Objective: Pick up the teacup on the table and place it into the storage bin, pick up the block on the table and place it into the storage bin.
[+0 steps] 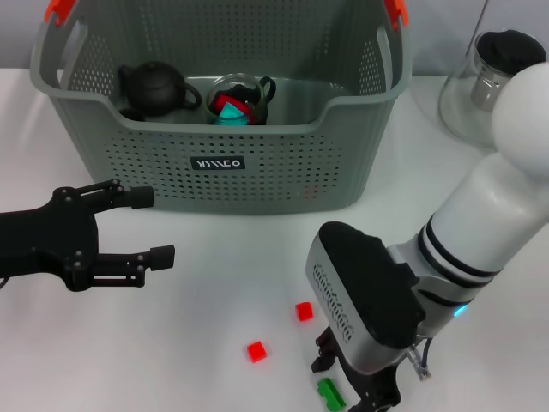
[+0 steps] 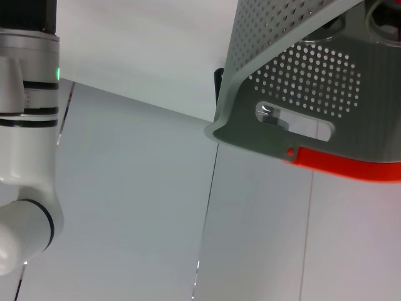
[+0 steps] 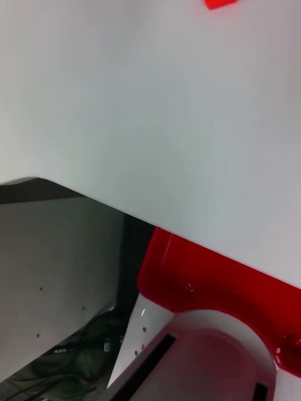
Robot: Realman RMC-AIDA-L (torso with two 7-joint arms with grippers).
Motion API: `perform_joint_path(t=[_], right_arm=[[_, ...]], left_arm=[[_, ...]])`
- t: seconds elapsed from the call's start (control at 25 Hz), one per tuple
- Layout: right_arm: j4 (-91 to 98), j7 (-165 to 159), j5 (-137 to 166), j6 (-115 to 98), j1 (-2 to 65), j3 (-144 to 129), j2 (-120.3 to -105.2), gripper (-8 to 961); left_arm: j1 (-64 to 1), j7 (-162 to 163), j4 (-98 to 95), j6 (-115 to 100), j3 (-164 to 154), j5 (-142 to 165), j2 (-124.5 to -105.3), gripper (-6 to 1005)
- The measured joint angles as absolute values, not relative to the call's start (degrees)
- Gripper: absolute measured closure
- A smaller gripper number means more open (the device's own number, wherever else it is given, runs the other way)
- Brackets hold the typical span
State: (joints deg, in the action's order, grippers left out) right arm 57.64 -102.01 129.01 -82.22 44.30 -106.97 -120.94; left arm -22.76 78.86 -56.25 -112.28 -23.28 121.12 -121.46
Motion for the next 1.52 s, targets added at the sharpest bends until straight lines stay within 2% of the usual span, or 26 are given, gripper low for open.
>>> perform_joint_path(t=[0.08, 0.28, 0.6, 0.76, 1.12, 1.28, 1.52], right_arm=[[57.7, -102.7, 129.2, -81.5, 44.3, -107.9, -120.92, 117], [57.9, -103.5, 129.3, -80.7, 44.3, -108.8, -120.87, 346], [60.4, -103.6, 129.3, -81.8, 43.7, -108.0, -120.48, 511], [61.6, -103.6, 129.4, -84.0, 43.6, -103.7, -120.29, 505], [74.6, -103.8, 125.5, -98.2, 44.9, -70.1, -120.09, 491], [75.4, -104.7, 118.0, -92.9, 46.4, -63.3, -120.07, 484], [68.1, -106.2, 113.6, -72.3, 48.5, -65.3, -120.37, 475]], left_arm=[[-22.8, 78.8, -56.3, -112.2, -23.3, 121.1, -121.42, 82], [-22.8, 78.8, -56.3, -112.2, -23.3, 121.1, -121.31, 82], [-22.6, 78.8, -56.3, -112.3, -23.3, 121.1, -121.20, 82], [-22.6, 78.9, -56.4, -112.6, -23.3, 121.1, -121.12, 82], [-22.4, 78.5, -56.7, -113.5, -22.8, 121.2, -121.03, 82], [-22.9, 78.0, -56.8, -113.5, -23.1, 121.1, -121.03, 83], [-24.5, 77.8, -56.9, -113.8, -24.0, 121.1, -120.82, 83]])
